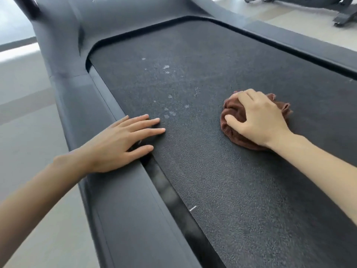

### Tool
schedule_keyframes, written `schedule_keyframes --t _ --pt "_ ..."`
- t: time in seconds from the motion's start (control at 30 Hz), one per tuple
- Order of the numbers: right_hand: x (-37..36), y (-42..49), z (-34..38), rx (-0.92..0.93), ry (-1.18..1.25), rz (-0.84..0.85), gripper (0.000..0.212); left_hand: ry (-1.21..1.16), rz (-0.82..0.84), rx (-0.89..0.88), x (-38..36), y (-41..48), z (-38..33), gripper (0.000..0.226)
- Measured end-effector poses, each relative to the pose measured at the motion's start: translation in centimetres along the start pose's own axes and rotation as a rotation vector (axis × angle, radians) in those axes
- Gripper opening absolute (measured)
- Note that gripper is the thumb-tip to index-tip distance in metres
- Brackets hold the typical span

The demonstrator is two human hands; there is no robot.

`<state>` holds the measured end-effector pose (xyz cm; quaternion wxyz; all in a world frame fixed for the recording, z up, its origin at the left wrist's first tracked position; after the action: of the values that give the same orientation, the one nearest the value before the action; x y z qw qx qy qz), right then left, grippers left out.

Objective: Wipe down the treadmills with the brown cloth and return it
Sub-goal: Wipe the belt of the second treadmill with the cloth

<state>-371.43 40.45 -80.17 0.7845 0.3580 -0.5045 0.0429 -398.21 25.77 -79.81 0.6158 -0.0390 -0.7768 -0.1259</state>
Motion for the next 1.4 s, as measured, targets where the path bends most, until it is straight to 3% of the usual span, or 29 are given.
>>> schedule_keyframes --t 0.13,0.27,0.47,0.83,0.9,1.07,1.23,1.4 --pt "2.3 -2.2 0.0 0.089 0.081 0.085 0.055 -0.086 -0.053 -0.036 -0.6 0.2 0.2 0.056" --pt "2.5 -2.5 -0.3 0.005 0.044 0.077 0.062 -0.072 -0.021 -0.164 -0.7 1.0 0.5 0.058" --pt "2.9 -3.4 1.8 -0.146 0.002 0.022 0.047 -0.003 0.056 -0.467 -1.7 4.4 -2.1 0.059" --pt "6.2 -13.3 11.2 -0.320 -0.056 0.010 0.046 -0.028 0.064 -0.707 -0.7 3.8 1.6 0.053" --pt "5.6 -11.9 11.4 -0.386 -0.060 0.006 0.048 -0.016 0.016 -0.621 -0.3 3.9 3.9 0.055" --pt "0.5 -2.8 8.9 -0.514 -0.106 -0.032 0.053 0.025 -0.029 -0.134 0.2 5.0 9.7 0.084" --pt "-5.4 3.4 12.0 -0.534 -0.251 -0.090 0.047 0.048 -0.019 -0.108 -0.2 4.9 10.3 0.078" --pt "-3.7 -0.4 18.0 -0.312 -0.022 -0.001 0.037 0.038 -0.042 -0.112 -0.4 4.9 10.4 0.078"
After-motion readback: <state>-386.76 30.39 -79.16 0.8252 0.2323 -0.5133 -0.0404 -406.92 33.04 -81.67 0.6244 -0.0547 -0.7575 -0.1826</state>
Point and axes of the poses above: each hand's wrist, its own y-axis towards the middle knuckle, its own x-axis out of the back of the hand, z = x × y, the point moved 2 cm from there along y, towards the middle knuckle, and after that the axes turned 13 degrees about -z, right-handed, at the moved point
